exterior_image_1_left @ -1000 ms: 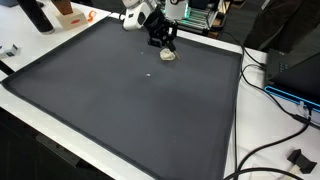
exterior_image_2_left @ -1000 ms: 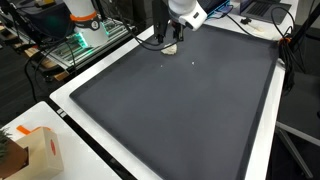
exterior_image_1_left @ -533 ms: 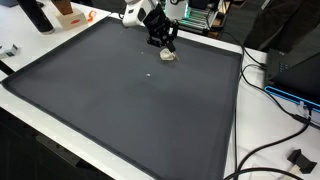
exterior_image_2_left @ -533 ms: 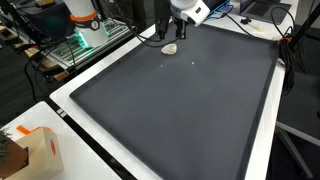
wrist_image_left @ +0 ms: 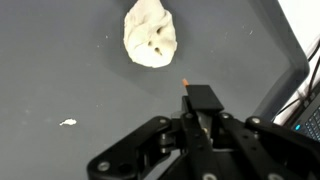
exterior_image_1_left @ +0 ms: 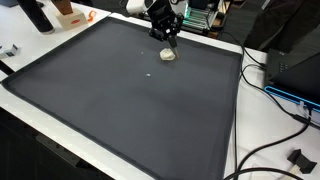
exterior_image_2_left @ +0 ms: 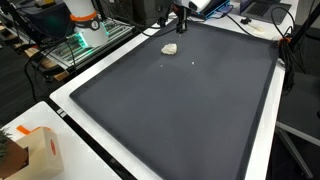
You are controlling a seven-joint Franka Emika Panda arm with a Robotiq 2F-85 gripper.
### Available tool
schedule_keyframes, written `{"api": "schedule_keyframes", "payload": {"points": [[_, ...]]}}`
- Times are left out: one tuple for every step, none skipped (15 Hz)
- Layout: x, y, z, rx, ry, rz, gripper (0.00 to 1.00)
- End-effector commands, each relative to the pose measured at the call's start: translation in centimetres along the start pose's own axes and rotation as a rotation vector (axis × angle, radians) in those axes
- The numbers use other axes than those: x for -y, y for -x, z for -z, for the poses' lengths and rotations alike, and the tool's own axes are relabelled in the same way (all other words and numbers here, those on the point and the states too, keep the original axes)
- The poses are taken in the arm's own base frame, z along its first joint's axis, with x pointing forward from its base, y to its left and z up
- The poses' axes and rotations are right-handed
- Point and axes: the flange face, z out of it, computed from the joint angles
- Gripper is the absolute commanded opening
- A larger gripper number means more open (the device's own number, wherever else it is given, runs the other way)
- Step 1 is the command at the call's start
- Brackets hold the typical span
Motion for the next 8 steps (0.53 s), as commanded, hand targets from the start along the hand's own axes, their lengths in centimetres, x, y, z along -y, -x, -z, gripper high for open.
{"api": "schedule_keyframes", "payload": {"points": [[2.0, 0.9, 0.9, 0.017, 0.079, 0.004, 0.03], [2.4, 0.8, 1.2, 0.021, 0.102, 0.012, 0.03], [2.8, 0.8, 1.5, 0.024, 0.121, 0.019, 0.03], [3.2, 0.8, 1.8, 0.026, 0.143, 0.026, 0.03], [3.6, 0.7, 2.1, 0.028, 0.164, 0.033, 0.03], [3.9, 0.7, 2.3, 0.031, 0.183, 0.040, 0.03], [4.3, 0.6, 2.6, 0.034, 0.203, 0.045, 0.03], [4.6, 0.5, 2.8, 0.035, 0.223, 0.053, 0.03]]}}
